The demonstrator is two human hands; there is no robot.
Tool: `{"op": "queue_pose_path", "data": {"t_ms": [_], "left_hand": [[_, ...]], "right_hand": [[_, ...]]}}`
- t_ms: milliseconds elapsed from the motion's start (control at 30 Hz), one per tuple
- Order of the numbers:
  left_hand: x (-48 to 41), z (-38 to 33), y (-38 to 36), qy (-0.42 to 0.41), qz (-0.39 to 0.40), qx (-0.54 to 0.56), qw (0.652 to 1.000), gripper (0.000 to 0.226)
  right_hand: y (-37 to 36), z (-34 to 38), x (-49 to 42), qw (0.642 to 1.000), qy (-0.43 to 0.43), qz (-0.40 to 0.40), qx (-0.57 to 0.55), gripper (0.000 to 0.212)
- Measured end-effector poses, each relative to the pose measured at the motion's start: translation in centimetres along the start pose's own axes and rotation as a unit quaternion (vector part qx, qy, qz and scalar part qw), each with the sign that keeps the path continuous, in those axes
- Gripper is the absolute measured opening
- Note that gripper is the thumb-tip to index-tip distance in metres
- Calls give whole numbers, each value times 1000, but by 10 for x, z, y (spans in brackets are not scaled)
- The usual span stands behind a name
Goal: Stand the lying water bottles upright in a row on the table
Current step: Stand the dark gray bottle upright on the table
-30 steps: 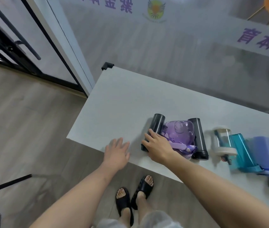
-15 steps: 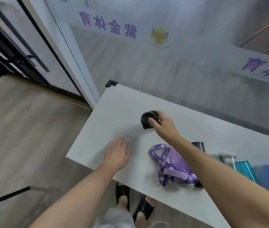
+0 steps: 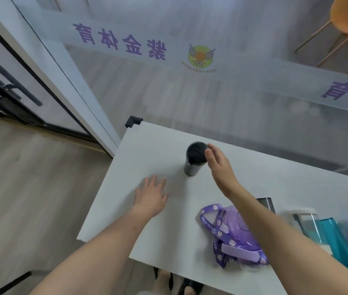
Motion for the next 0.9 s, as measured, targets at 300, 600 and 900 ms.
{"op": "queue_pose_path", "data": {"t_ms": [300, 600, 900], "left_hand": [[-36, 6, -2, 41, 73, 17, 996, 98], [-44, 8, -8, 50, 94, 13, 994, 103], [-45, 6, -9, 50, 100, 21, 994, 106]], "right_hand": [[-19, -79, 14, 996, -5, 14, 92, 95], [-41, -97, -34, 989, 20, -72, 130, 50], [-60, -74, -99, 992, 20, -36, 118, 56]]}}
Point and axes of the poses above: each hand's wrist, its own x-axis away from the middle knuckle, its own y-axis out of the back of the hand, z = x × y, the point moved 7 cm from there along -x, towards the middle knuckle, and after that the axes turned 7 degrees about y, right-handed, at the moved point
